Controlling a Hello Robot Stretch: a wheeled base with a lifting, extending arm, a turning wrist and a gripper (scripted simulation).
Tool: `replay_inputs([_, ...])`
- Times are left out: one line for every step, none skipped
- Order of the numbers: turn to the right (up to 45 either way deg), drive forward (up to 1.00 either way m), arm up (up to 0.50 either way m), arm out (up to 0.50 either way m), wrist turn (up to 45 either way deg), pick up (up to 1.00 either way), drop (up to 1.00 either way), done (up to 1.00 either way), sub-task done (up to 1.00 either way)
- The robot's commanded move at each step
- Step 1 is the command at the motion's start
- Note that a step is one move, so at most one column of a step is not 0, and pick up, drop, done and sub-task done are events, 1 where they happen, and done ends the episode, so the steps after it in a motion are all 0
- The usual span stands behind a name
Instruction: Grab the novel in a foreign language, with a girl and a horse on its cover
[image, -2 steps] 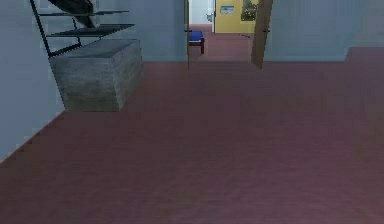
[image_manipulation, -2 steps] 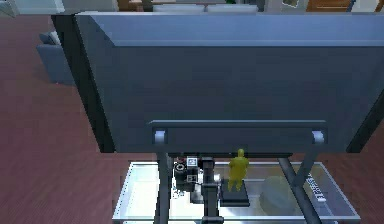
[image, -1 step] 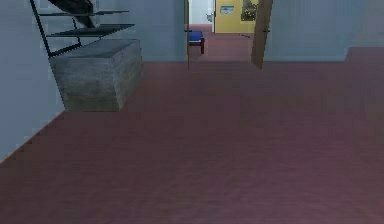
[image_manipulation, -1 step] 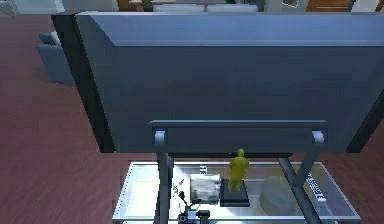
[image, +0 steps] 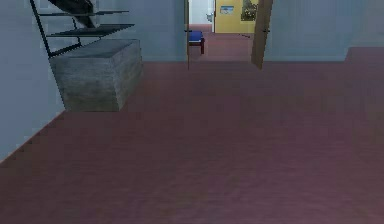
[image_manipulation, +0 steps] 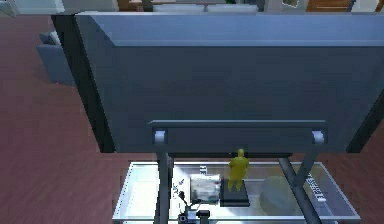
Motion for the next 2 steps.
replay_inputs([0.0, 0.00, 0.10, 0.00, 0.0, 0.00, 0.00, 0.00, 0.00])
replay_inputs([0.0, 0.00, 0.00, 0.00, 0.0, 0.00, 0.00, 1.00, 0.00])
